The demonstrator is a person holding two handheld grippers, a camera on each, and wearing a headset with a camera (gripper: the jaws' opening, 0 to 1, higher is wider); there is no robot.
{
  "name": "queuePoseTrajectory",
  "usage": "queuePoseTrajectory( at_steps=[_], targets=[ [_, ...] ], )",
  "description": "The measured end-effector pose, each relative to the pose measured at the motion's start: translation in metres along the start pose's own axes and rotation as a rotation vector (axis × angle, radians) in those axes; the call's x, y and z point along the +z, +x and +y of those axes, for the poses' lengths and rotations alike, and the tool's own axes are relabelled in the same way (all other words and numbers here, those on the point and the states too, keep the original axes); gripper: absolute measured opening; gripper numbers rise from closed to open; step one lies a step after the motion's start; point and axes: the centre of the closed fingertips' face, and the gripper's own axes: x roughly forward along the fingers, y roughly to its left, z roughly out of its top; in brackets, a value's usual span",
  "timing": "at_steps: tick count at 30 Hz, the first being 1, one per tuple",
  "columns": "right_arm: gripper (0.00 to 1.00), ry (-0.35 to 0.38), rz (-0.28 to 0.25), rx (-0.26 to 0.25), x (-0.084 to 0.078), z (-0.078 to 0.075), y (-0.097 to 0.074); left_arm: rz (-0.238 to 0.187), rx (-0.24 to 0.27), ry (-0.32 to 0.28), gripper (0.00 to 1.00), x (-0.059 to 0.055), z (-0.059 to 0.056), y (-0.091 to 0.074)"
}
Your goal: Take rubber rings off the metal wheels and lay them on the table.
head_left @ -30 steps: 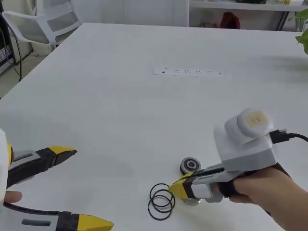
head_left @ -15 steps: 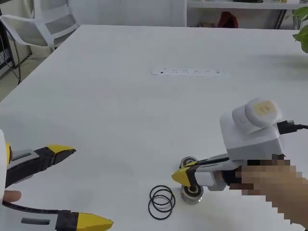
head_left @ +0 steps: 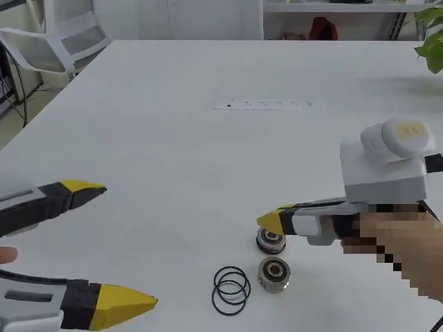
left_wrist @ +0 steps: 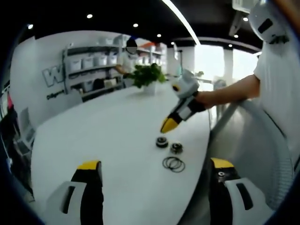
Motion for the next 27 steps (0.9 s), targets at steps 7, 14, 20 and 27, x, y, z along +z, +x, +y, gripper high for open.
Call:
queuePoseTrajectory(
  at_steps=[7, 14, 20, 27],
  targets=[
    [0.03, 0.028, -0.045, -0.030, 0.009, -0.009, -0.008, 0.016, -0.008, 0.104, 0.96, 0.023, 0.001, -0.004],
    [0.02, 0.072, -0.085, -0.061, 0.015, -0.019, -0.014, -0.020, -0.045, 0.165, 0.92, 0.057, -0.001, -0.004],
    [0.02, 0.089, -0.093, -0.076, 0.015, -0.023, -0.016, -0.102, -0.092, 0.275, 0.91, 0.102, -0.009, -0.008],
    [0.02, 0.092, -0.100, -0.094, 0.017, -0.029, -0.020, -0.114, -0.084, 0.328, 0.91, 0.125, -0.002, 0.008]
  ],
)
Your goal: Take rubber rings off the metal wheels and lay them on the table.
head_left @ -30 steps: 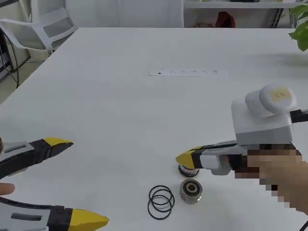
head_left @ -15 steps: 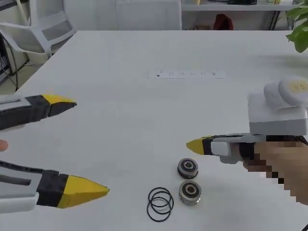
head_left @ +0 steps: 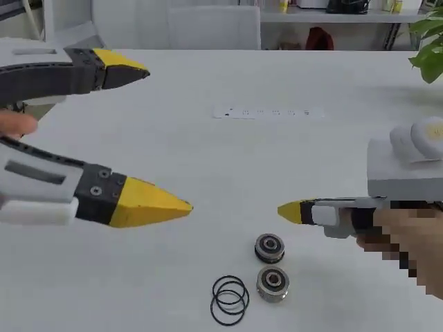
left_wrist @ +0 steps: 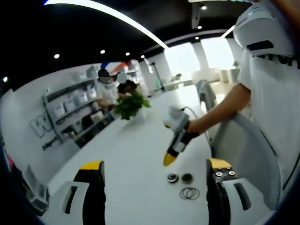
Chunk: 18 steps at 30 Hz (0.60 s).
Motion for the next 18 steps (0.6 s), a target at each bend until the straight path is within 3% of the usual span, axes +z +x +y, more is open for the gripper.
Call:
queuePoseTrajectory(
  at_steps=[4, 5, 6, 8, 15, 18],
  targets=[
    [0.02, 0.010, -0.011, -0.012, 0.002, -0.005, -0.002, 0.008, -0.019, 0.030, 0.90, 0.000, 0.002, 0.016],
    [0.02, 0.012, -0.012, -0.015, 0.002, -0.006, -0.003, 0.020, -0.017, 0.034, 0.89, -0.002, 0.004, 0.021],
    [0.03, 0.017, -0.015, -0.018, 0.003, -0.007, -0.003, 0.063, -0.014, 0.057, 0.89, -0.008, 0.006, 0.027],
    [0.03, 0.024, -0.016, -0.021, 0.002, -0.009, -0.004, 0.083, -0.036, 0.117, 0.89, -0.009, 0.003, 0.038],
    [0.03, 0.017, 0.008, -0.039, -0.003, -0.016, -0.003, -0.014, -0.092, 0.062, 0.83, 0.005, 0.001, 0.075],
    [0.03, 0.015, 0.012, -0.046, -0.005, -0.018, -0.003, -0.016, -0.105, 0.047, 0.81, 0.000, 0.004, 0.089]
  ],
)
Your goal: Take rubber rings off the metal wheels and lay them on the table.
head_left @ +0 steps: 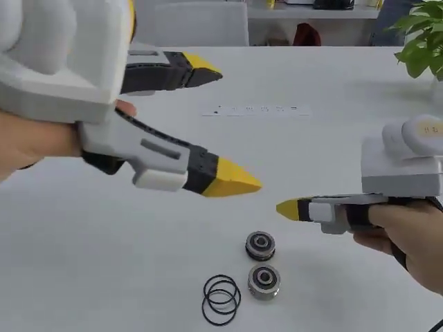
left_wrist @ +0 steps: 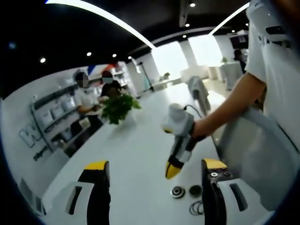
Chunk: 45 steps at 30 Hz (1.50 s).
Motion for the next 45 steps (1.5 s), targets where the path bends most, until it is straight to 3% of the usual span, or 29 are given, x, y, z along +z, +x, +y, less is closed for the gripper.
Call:
queuePoseTrajectory(
  at_steps=[5, 10, 13, 16, 19, 25, 28, 36, 39, 43, 45],
  targets=[
    [0.03, 0.005, 0.008, -0.011, -0.003, -0.004, 0.000, 0.026, -0.011, 0.017, 0.79, -0.011, 0.005, 0.021],
    [0.03, 0.004, 0.018, -0.013, -0.005, -0.005, 0.001, -0.011, 0.005, -0.027, 0.72, -0.021, 0.006, 0.043],
    [0.03, 0.000, 0.025, -0.013, -0.007, -0.005, 0.001, -0.006, 0.031, -0.070, 0.67, -0.041, 0.005, 0.057],
    [0.03, -0.004, 0.032, -0.016, -0.008, -0.006, 0.002, 0.014, 0.017, -0.117, 0.59, -0.064, -0.008, 0.068],
    [0.03, -0.002, 0.038, -0.021, -0.010, -0.007, 0.002, 0.057, -0.014, -0.112, 0.53, -0.084, -0.021, 0.073],
    [0.02, -0.012, 0.070, -0.032, -0.018, -0.011, 0.005, 0.071, -0.032, -0.147, 0.46, -0.102, -0.026, 0.086],
    [0.02, -0.021, 0.093, -0.032, -0.024, -0.012, 0.007, 0.128, -0.030, -0.121, 0.40, -0.119, -0.029, 0.090],
    [0.03, -0.092, 0.175, 0.000, -0.042, -0.004, 0.012, 0.144, -0.037, -0.165, 0.38, -0.136, -0.032, 0.095],
    [0.05, -0.123, 0.219, 0.010, -0.051, -0.005, 0.014, 0.154, -0.035, -0.249, 0.35, -0.144, -0.037, 0.097],
    [0.10, -0.156, 0.255, 0.008, -0.058, -0.005, 0.014, 0.179, -0.065, -0.207, 0.33, -0.149, -0.045, 0.100],
    [0.11, -0.174, 0.272, 0.010, -0.061, -0.006, 0.015, 0.166, -0.074, -0.256, 0.32, -0.148, -0.048, 0.101]
  ],
)
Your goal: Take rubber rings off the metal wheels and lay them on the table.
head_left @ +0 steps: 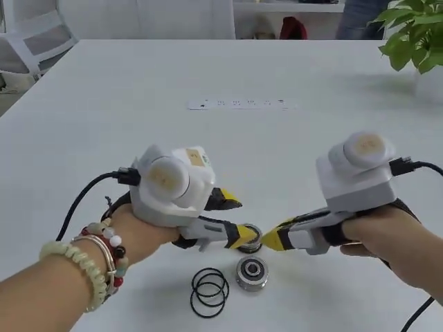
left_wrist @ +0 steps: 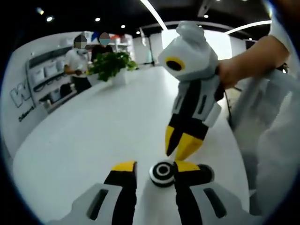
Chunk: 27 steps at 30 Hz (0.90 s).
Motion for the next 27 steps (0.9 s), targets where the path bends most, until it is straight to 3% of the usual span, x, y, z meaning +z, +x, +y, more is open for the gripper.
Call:
queuePoseTrajectory(
  at_steps=[8, 14, 17, 18, 19, 22, 27],
  targets=[
    [0.18, -0.092, 0.034, -0.022, -0.008, -0.003, 0.007, 0.044, 0.003, 0.015, 0.21, -0.011, -0.001, 0.004],
    [0.20, -0.100, 0.024, -0.016, -0.007, -0.001, 0.012, 0.056, -0.018, 0.022, 0.19, -0.014, -0.007, 0.006],
    [0.20, -0.120, 0.022, -0.023, -0.006, 0.000, 0.013, 0.057, -0.025, -0.009, 0.16, -0.016, -0.008, 0.007],
    [0.19, -0.125, 0.021, -0.025, -0.006, 0.001, 0.014, 0.060, -0.039, -0.062, 0.15, -0.018, -0.011, 0.008],
    [0.19, -0.130, 0.019, -0.028, -0.006, 0.001, 0.014, 0.040, -0.022, -0.069, 0.14, -0.015, -0.007, 0.008],
    [0.19, -0.134, 0.012, -0.032, -0.005, 0.000, 0.015, 0.049, -0.027, -0.037, 0.14, -0.016, -0.009, 0.006],
    [0.20, -0.132, -0.004, -0.029, -0.004, 0.000, 0.014, 0.044, -0.024, -0.032, 0.14, -0.015, -0.009, 0.006]
  ],
)
